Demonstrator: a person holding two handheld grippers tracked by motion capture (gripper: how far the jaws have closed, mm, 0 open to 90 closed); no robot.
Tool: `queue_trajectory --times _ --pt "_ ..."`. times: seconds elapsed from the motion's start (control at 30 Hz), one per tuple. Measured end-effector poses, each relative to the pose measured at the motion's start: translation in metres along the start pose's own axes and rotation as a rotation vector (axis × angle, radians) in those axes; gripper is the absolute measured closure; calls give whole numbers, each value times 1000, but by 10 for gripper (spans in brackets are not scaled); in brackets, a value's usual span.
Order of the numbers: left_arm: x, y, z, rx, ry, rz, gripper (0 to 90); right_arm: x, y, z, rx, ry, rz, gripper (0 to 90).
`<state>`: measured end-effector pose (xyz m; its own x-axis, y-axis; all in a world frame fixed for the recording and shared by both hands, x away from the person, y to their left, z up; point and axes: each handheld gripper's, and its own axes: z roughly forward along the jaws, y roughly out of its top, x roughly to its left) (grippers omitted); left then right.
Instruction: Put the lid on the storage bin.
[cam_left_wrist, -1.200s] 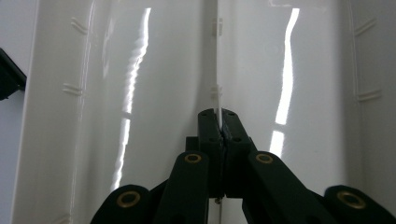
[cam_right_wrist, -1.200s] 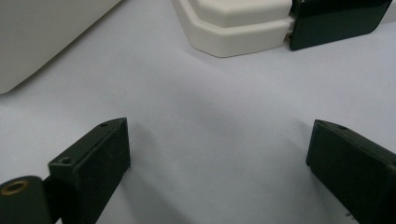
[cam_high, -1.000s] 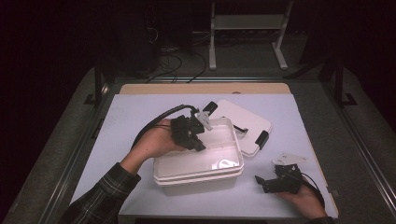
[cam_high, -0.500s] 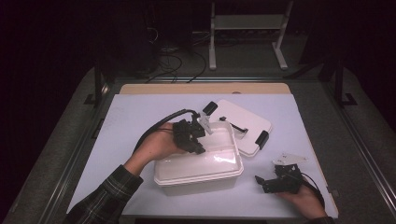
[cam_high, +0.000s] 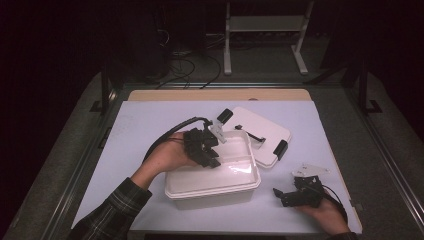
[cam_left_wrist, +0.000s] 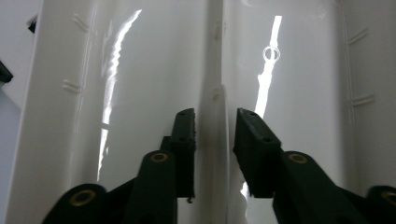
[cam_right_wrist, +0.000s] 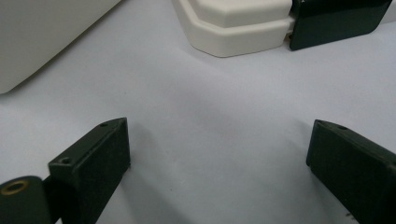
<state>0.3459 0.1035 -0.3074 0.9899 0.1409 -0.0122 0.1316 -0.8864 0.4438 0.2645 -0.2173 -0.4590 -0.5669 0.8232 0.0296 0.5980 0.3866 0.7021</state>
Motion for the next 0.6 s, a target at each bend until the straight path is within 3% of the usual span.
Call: queue_trajectory --times 0.1,0.13,0.23,0.43,0.6 --pt "1 -2 -6 -18 1 -16 570 0 0 0 0 0 0 57" --pt "1 -3 -9 -25 2 -23 492 0 0 0 0 0 0 57" --pt "1 -10 -18 -39 -1 -41 393 0 0 0 0 0 -1 57" --pt "1 -34 -40 -55 32 -75 281 0 0 0 0 -1 -1 57" --pt "0 -50 -50 -59 62 -97 241 0 0 0 1 -1 -2 57"
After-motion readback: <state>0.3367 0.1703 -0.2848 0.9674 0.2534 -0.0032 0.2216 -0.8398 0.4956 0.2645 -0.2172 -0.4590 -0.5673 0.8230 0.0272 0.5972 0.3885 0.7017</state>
